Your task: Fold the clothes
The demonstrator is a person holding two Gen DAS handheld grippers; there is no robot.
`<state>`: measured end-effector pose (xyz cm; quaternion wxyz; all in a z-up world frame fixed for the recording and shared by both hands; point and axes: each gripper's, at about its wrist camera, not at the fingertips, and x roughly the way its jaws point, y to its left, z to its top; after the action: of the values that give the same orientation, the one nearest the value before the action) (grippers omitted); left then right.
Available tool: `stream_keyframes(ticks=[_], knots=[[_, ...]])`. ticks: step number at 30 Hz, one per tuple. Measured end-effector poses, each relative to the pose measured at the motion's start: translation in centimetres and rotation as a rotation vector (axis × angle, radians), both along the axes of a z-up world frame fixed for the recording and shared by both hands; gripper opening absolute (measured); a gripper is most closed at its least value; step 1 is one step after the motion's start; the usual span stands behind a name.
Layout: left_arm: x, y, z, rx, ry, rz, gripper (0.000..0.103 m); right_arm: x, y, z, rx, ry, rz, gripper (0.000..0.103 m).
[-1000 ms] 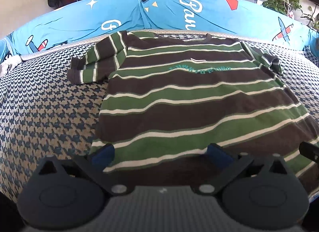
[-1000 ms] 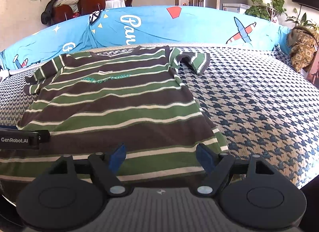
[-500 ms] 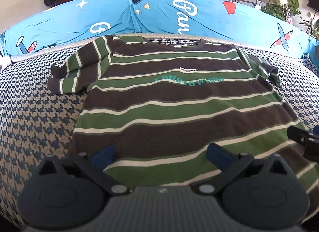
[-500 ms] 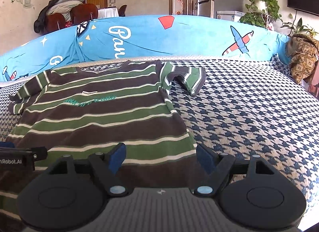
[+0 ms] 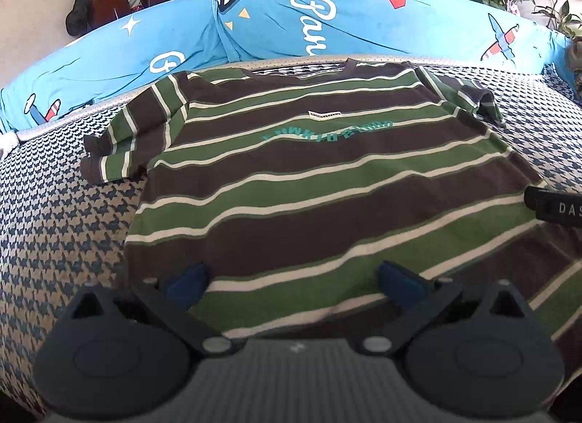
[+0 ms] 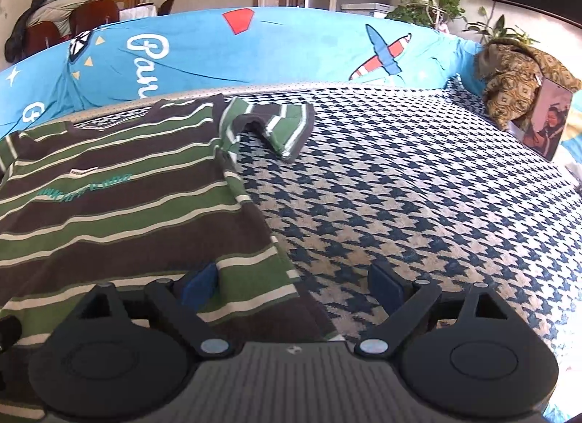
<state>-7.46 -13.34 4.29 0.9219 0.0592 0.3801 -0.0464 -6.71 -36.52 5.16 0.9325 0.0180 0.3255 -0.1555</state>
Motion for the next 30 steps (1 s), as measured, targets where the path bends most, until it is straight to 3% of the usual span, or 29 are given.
stream_keyframes(ticks=[9,20,30], knots=[[-2.3,-0.1,0.2,0.034,0.01,-0.066,0.103,-0.8,-1.2,0.3,-0.008,0.008,-0.086,0.09],[-3.9,-0.1,0.5,0.015,0.035,-0.132,0.103,-1.2,-1.5,0.5,0.055,0.034,-0.093,0.096],[-2.6,1.5,2.2,0.006,-0.013,-0.059,0.103,-1.2,-0.2,1.7,0.104,0.021,-0.007,0.096]])
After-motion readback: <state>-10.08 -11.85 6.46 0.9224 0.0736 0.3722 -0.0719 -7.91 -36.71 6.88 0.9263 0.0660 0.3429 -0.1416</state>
